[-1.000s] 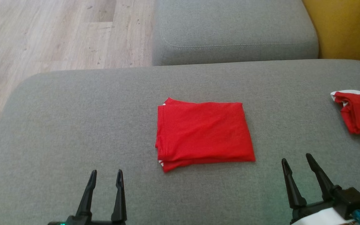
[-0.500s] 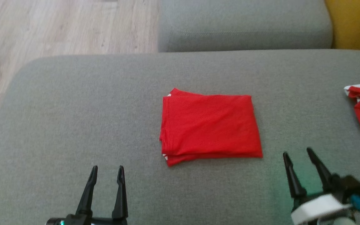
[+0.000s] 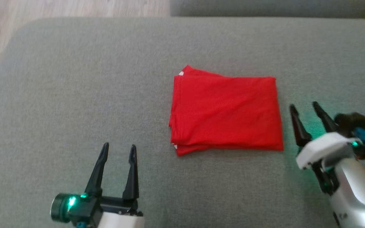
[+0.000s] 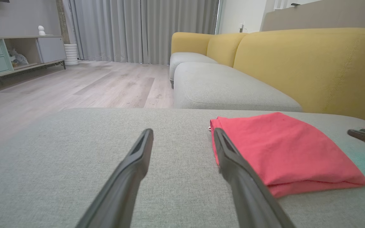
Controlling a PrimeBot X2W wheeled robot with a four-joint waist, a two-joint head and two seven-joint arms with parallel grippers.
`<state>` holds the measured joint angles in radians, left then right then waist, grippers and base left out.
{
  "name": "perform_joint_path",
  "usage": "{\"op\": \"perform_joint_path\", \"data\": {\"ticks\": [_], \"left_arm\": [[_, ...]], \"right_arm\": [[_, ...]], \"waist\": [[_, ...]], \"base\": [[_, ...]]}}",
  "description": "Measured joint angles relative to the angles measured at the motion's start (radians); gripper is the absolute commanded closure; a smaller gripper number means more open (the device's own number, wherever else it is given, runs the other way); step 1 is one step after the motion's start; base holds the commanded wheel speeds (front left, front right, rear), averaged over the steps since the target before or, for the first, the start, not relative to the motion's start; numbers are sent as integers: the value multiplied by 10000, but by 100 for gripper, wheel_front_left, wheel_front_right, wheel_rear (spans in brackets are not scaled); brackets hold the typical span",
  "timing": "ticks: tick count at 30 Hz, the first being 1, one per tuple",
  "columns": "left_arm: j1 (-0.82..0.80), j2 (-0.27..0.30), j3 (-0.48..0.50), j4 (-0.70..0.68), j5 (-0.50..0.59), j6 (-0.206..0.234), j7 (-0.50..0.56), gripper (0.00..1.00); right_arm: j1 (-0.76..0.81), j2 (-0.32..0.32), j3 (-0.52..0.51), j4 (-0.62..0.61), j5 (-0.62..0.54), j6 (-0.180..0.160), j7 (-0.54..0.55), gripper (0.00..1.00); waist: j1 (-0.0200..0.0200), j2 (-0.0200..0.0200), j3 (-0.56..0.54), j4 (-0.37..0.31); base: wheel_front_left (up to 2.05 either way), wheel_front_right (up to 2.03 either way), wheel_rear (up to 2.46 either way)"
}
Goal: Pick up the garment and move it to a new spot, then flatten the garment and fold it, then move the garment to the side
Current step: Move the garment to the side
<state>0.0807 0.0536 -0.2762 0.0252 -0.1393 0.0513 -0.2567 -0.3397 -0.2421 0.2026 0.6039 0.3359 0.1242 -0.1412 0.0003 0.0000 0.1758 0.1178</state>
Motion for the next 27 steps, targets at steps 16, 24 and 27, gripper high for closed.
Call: {"op": "perform_joint_path", "data": {"ticks": [16,24,27], "left_arm": [[-488,-2,-198,-81,-59,280,0,0],[-1592,-8,-274,-253,-4,190,0,0],[-1920,-10,-364,-244,-2,188,0,0]], "right_arm": [[-1040,-1511,2134,410,917,0,533,100],[-1067,-2922,1737,-1808,1987,0,819,100],[-987,-2947,1764,-2650,2399,0,1003,88]], "waist": [[-3,0,976,-242],[-1,0,1882,-1098],[0,0,2215,-1252]], "base": [[0,0,0],[0,0,0],[0,0,0]]}}
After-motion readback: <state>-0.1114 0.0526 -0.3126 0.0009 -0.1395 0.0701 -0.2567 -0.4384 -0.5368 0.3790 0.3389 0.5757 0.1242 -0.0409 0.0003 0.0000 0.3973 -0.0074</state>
